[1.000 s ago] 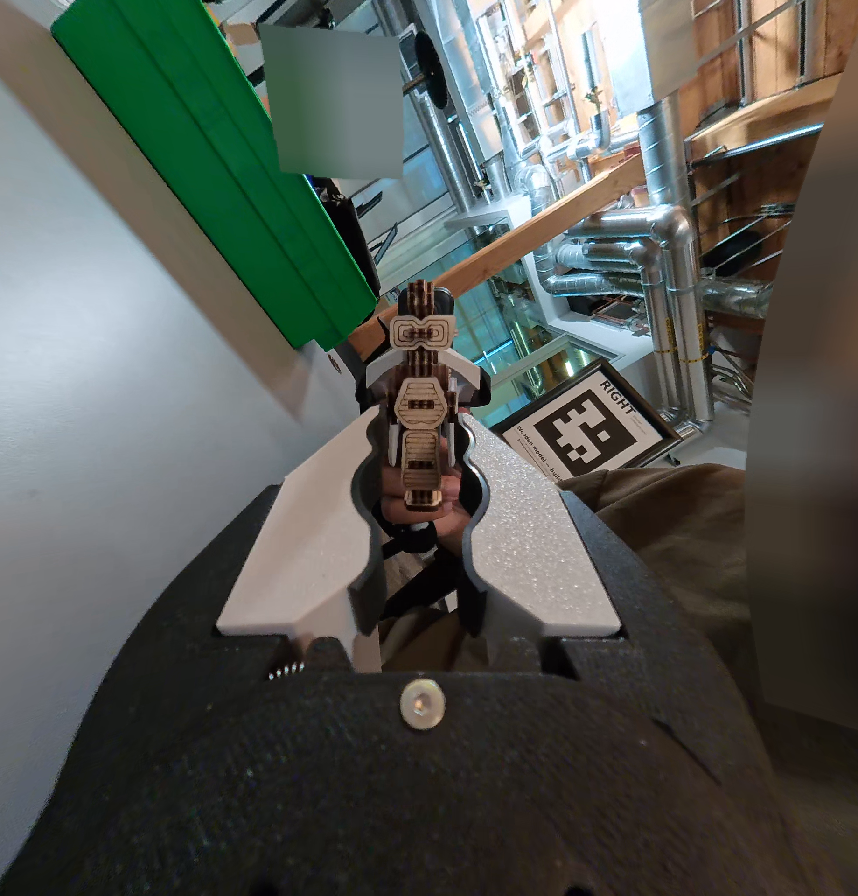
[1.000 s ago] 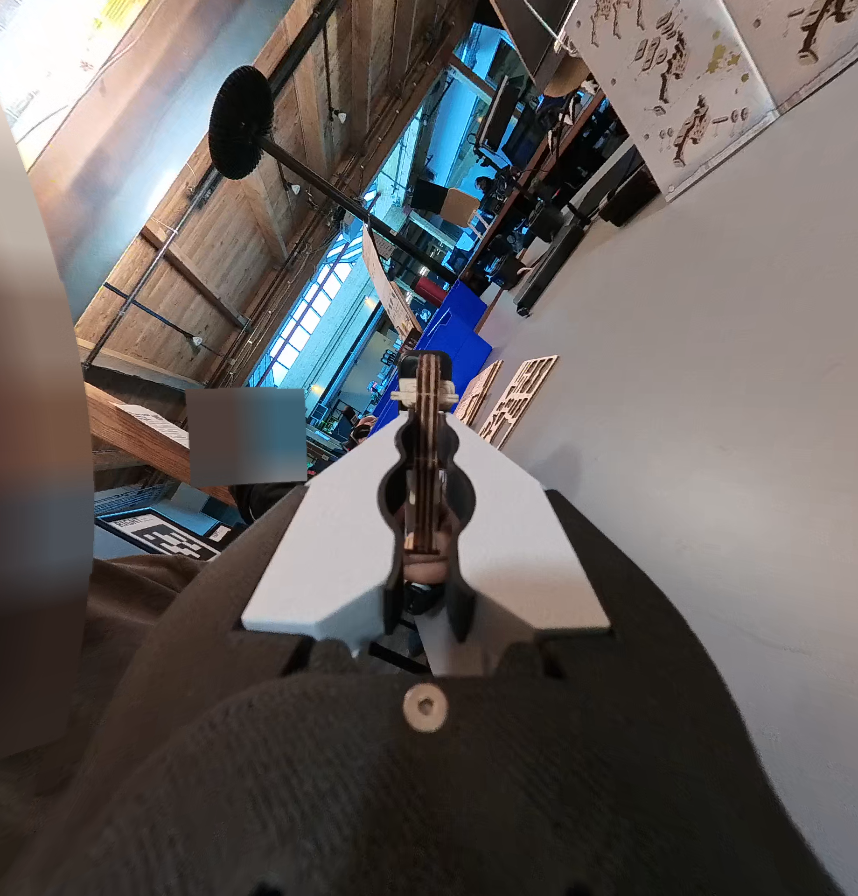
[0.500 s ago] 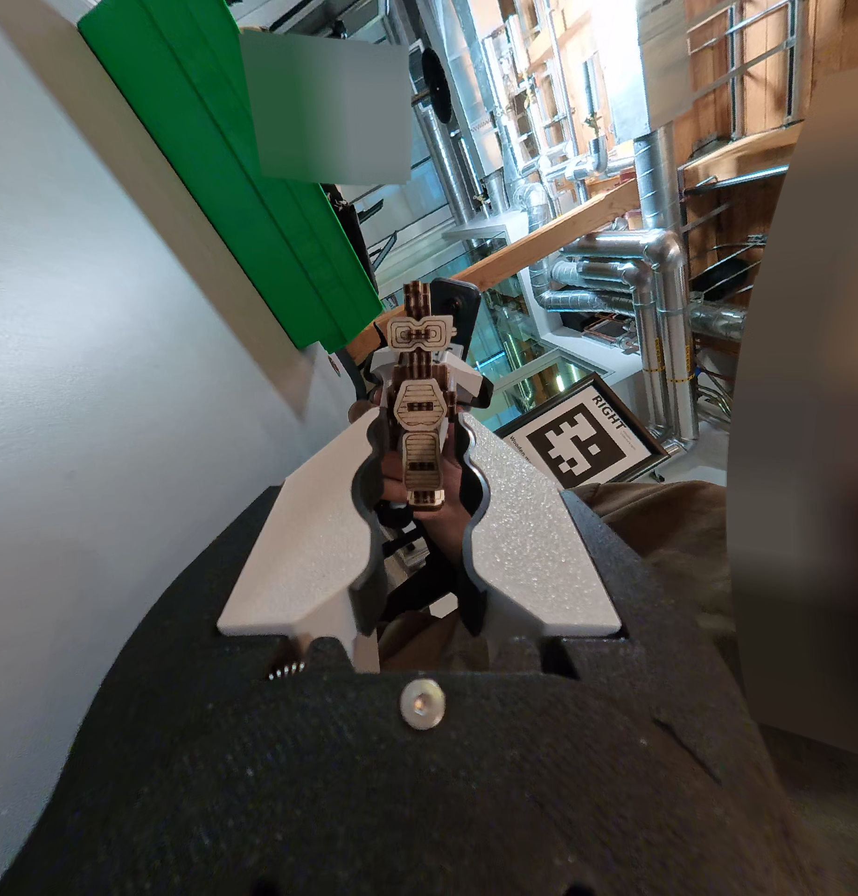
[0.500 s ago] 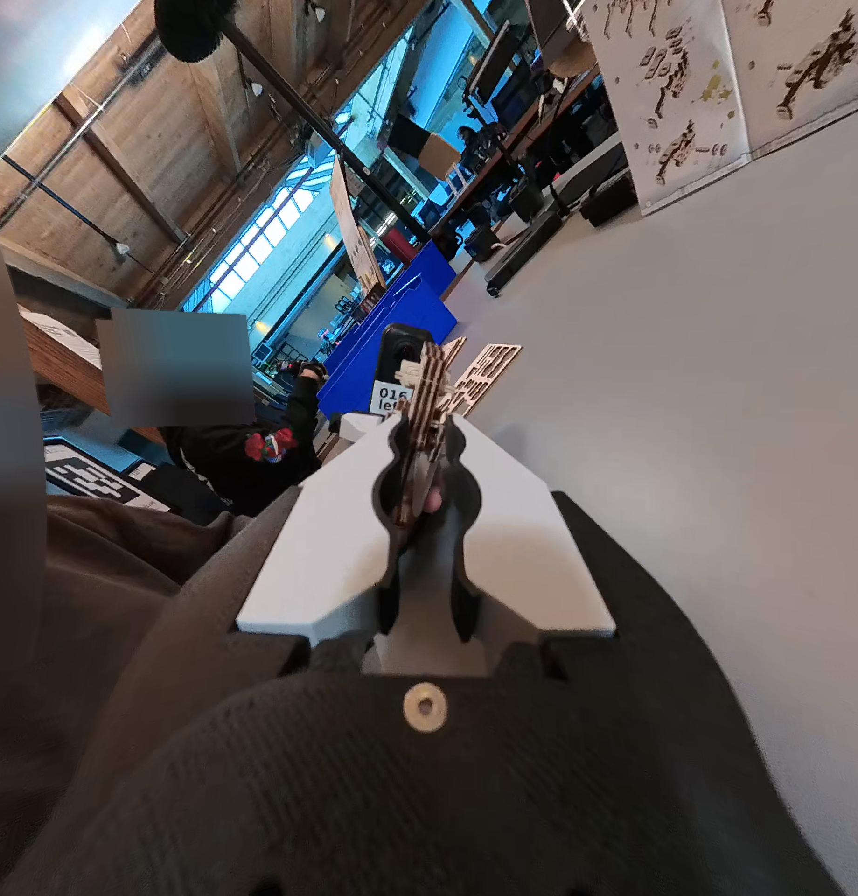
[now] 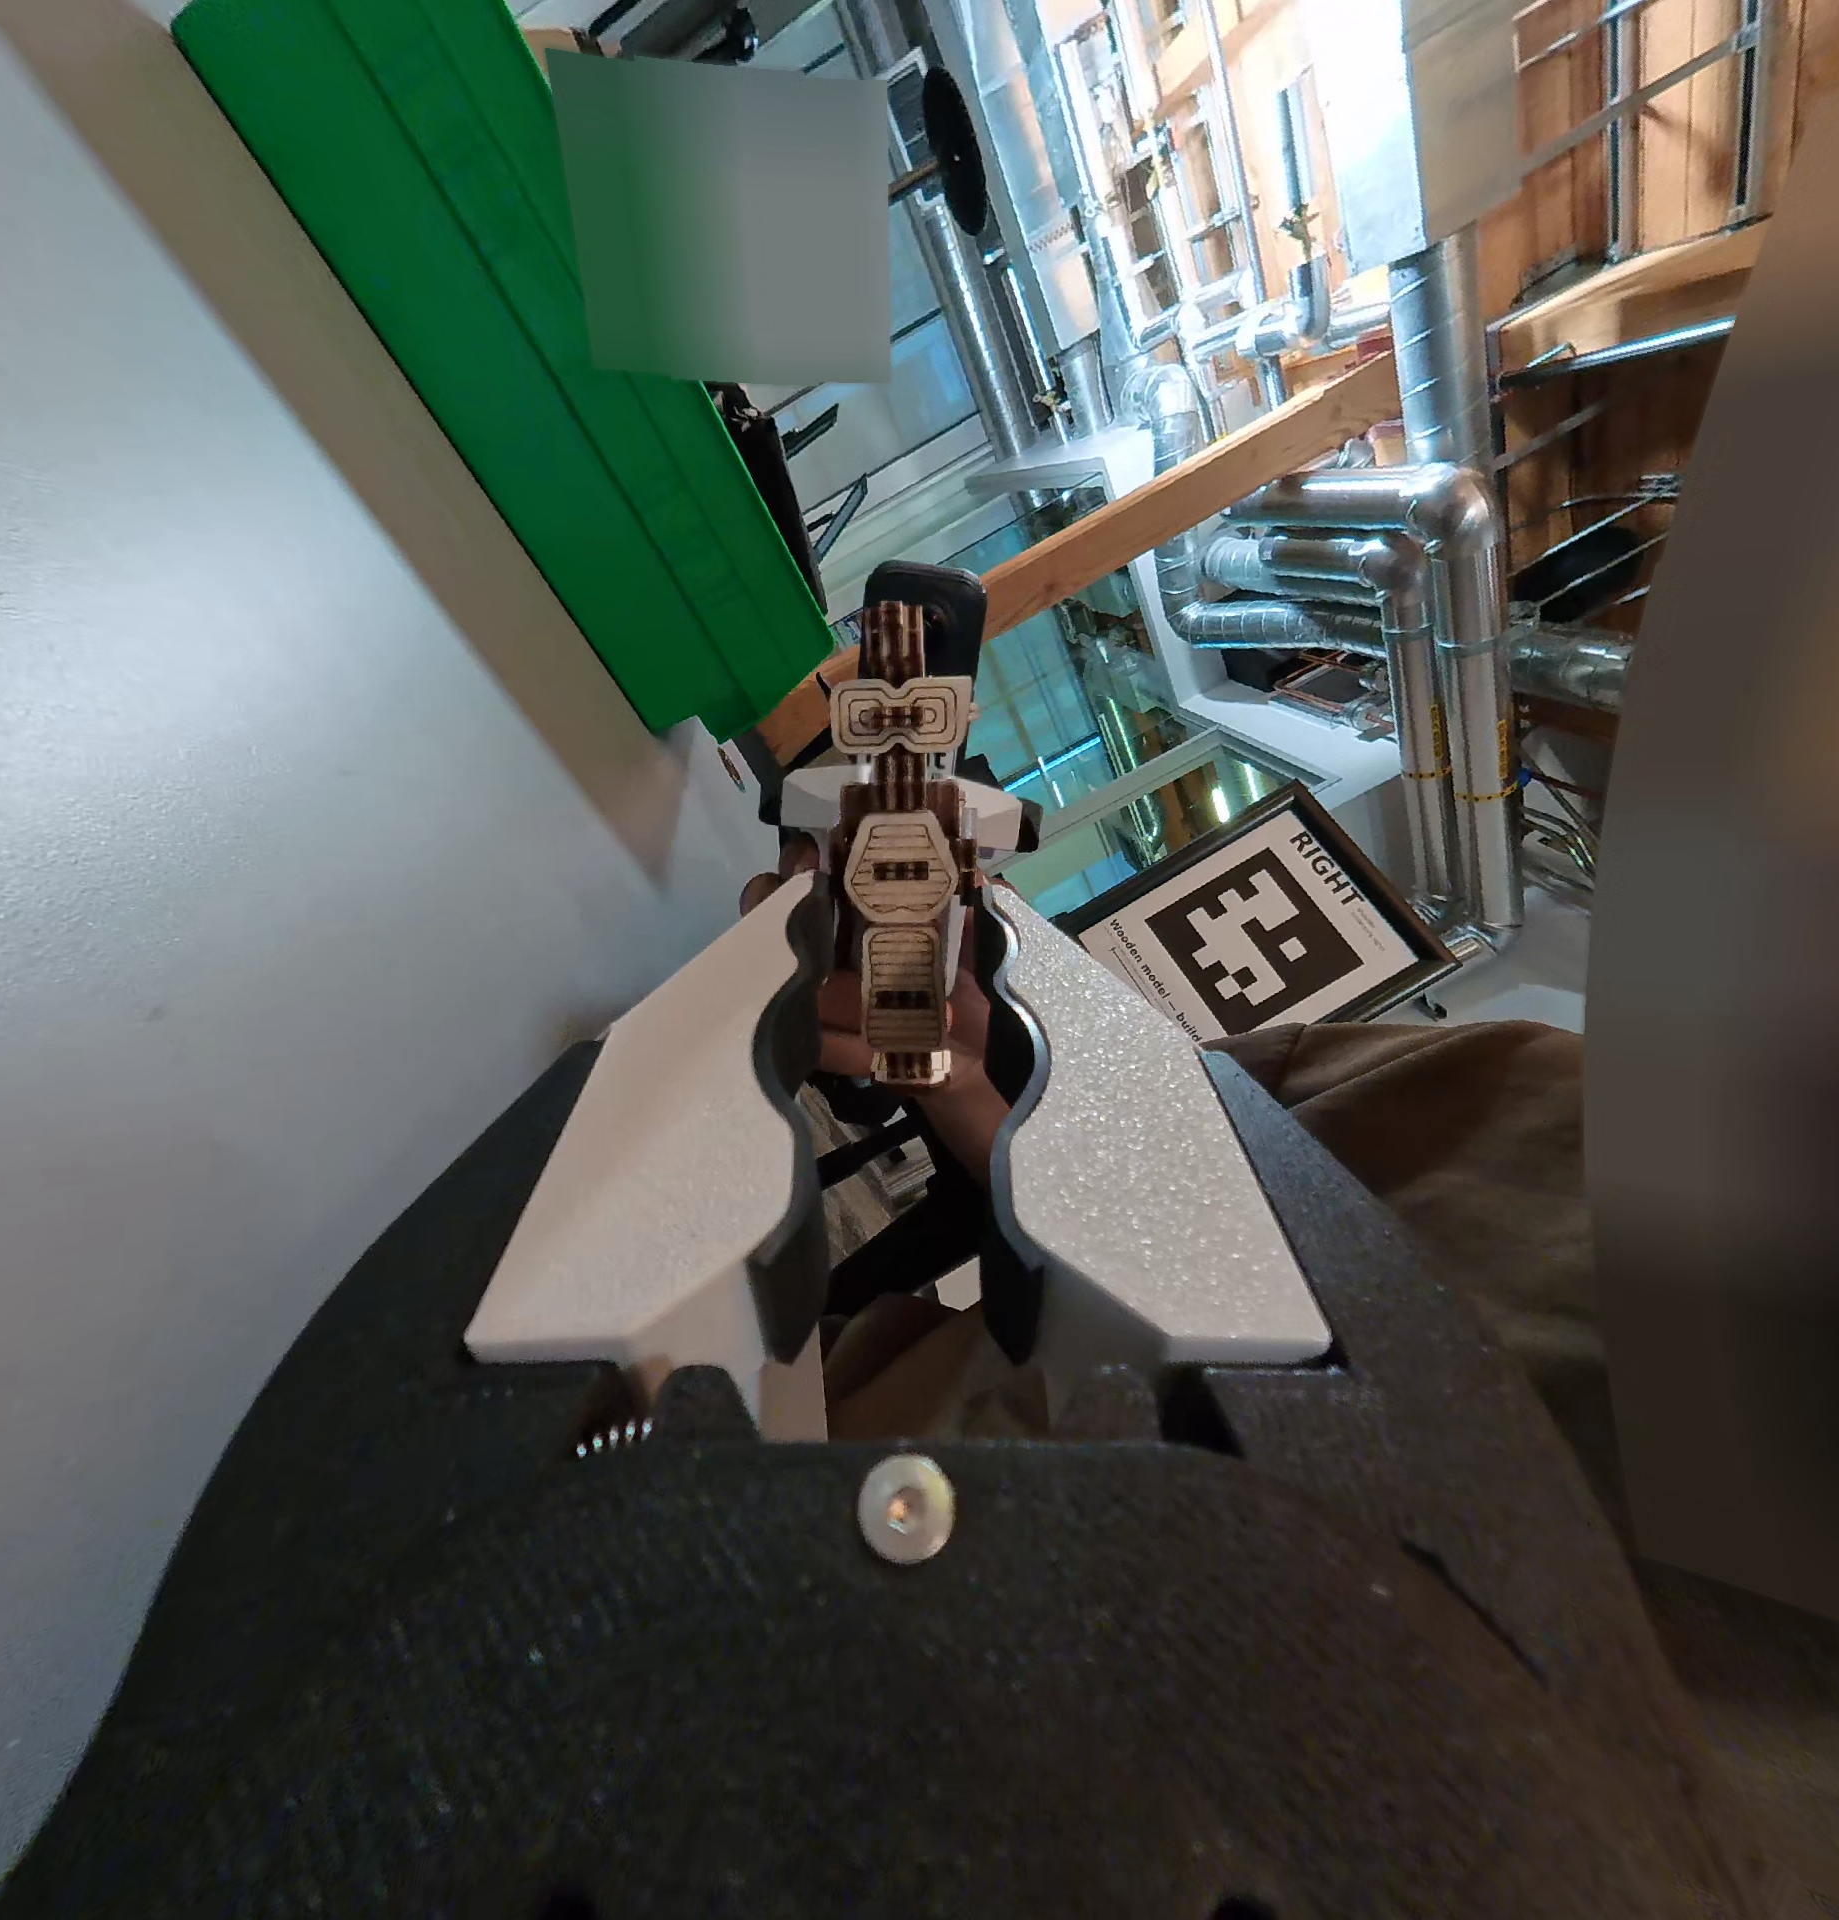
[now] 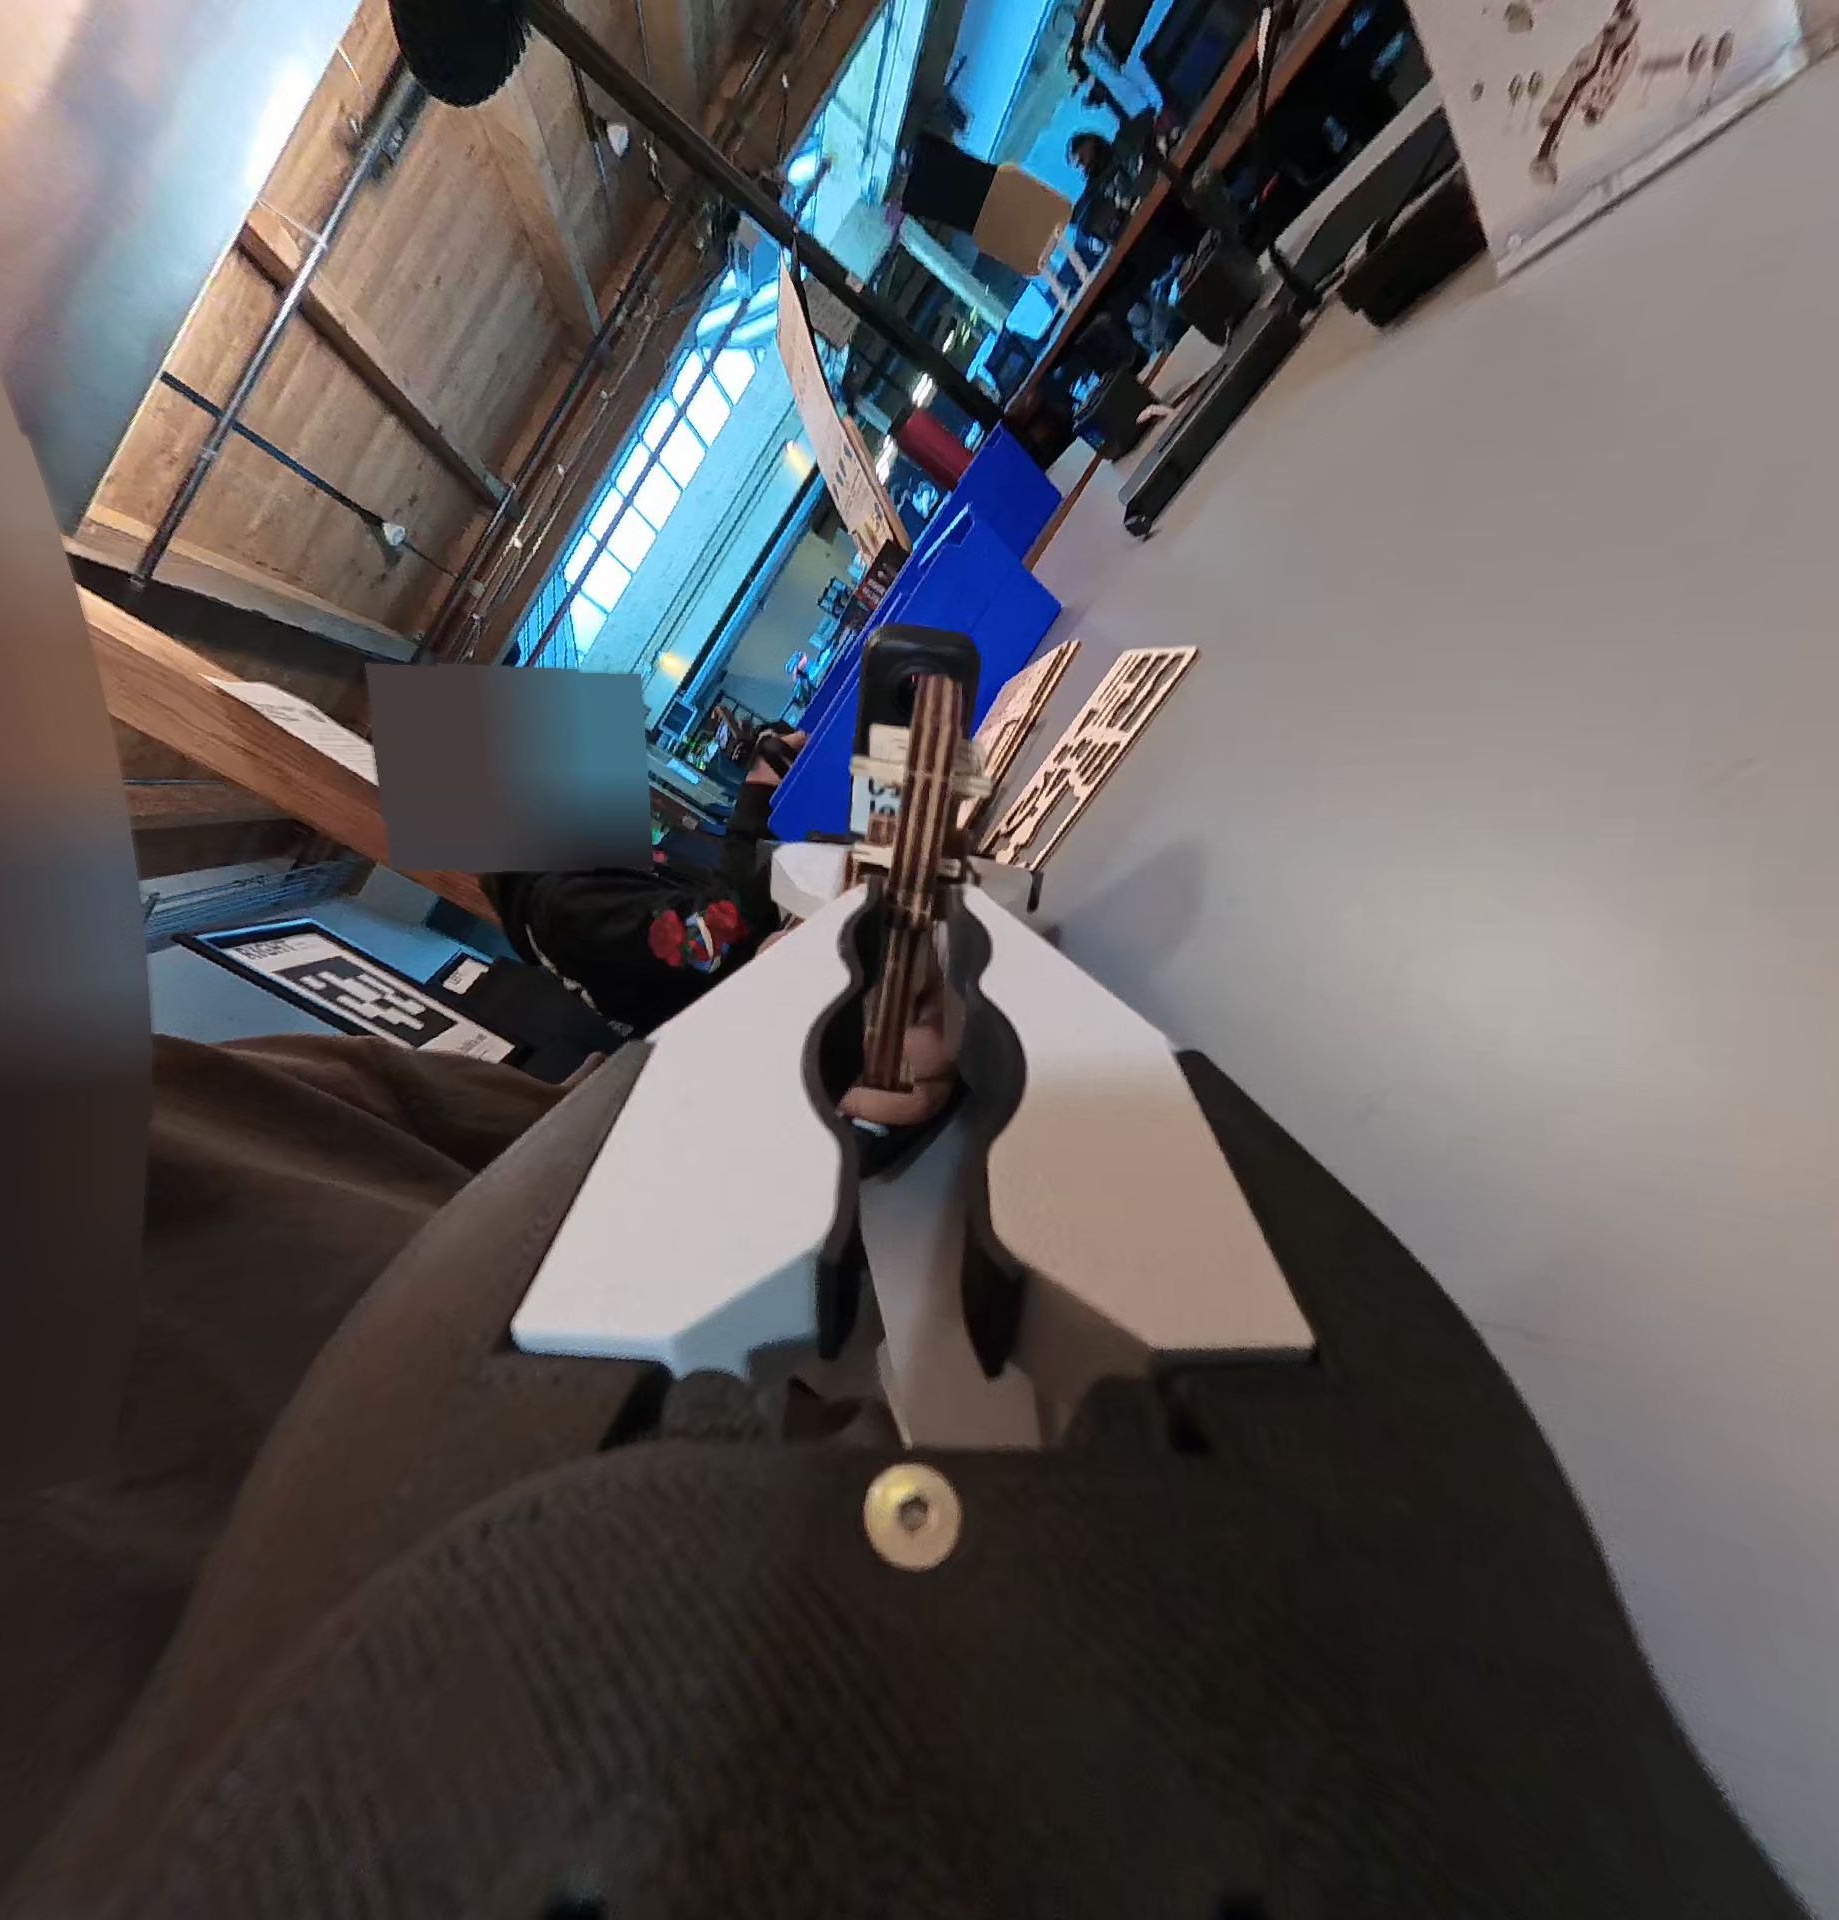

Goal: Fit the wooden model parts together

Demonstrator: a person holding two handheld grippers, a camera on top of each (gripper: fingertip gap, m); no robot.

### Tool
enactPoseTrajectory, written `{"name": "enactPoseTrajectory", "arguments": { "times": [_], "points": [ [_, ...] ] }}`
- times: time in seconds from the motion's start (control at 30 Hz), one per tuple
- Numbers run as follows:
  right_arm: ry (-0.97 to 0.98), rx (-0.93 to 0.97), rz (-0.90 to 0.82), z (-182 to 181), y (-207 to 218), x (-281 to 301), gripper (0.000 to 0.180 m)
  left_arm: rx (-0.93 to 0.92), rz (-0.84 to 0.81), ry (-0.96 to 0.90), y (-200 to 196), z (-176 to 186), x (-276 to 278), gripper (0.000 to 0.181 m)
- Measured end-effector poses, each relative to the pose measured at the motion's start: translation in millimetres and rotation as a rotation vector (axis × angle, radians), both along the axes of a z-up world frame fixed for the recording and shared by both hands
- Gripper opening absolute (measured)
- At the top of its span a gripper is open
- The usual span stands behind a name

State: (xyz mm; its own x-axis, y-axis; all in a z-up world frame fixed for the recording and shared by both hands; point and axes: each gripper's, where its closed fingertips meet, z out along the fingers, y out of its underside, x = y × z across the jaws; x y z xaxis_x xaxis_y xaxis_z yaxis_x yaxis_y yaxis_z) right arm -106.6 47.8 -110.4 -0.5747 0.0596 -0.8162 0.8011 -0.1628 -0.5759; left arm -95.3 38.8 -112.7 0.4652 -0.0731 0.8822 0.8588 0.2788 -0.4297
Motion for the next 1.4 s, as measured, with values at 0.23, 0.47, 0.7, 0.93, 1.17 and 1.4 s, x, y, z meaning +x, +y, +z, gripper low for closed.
{"name": "enactPoseTrajectory", "arguments": {
  "times": [0.23, 0.47, 0.7, 0.93, 1.17, 1.4],
  "points": [
    [0.004, 0.015, 0.019, -1.5, -2.3, 3.4, 0.008, -0.015, 0.001, 0.009, 0.6, -1.1, 0.2, 0.023],
    [-0.001, 0.014, -0.008, 0.1, 0.7, -0.2, 0.007, -0.011, 0.013, 0.018, -0.8, 0.1, -0.6, 0.020],
    [-0.027, -0.005, -0.006, 0.7, 1.7, -0.5, 0.007, -0.081, 0.030, 0.064, 1.7, -4.1, -0.4, 0.020],
    [-0.028, 0.005, -0.017, -0.9, -0.9, 0.8, 0.007, -0.070, 0.040, 0.056, -0.1, -3.5, -2.1, 0.026],
    [-0.028, 0.011, -0.035, -1.3, -2.3, -0.2, 0.007, -0.077, 0.058, 0.067, -1.0, -3.3, -2.9, 0.023],
    [-0.050, 0.006, -0.057, -3.4, -3.4, -0.7, 0.007, -0.082, 0.071, 0.073, -1.8, -3.3, -3.4, 0.021]
  ]
}}
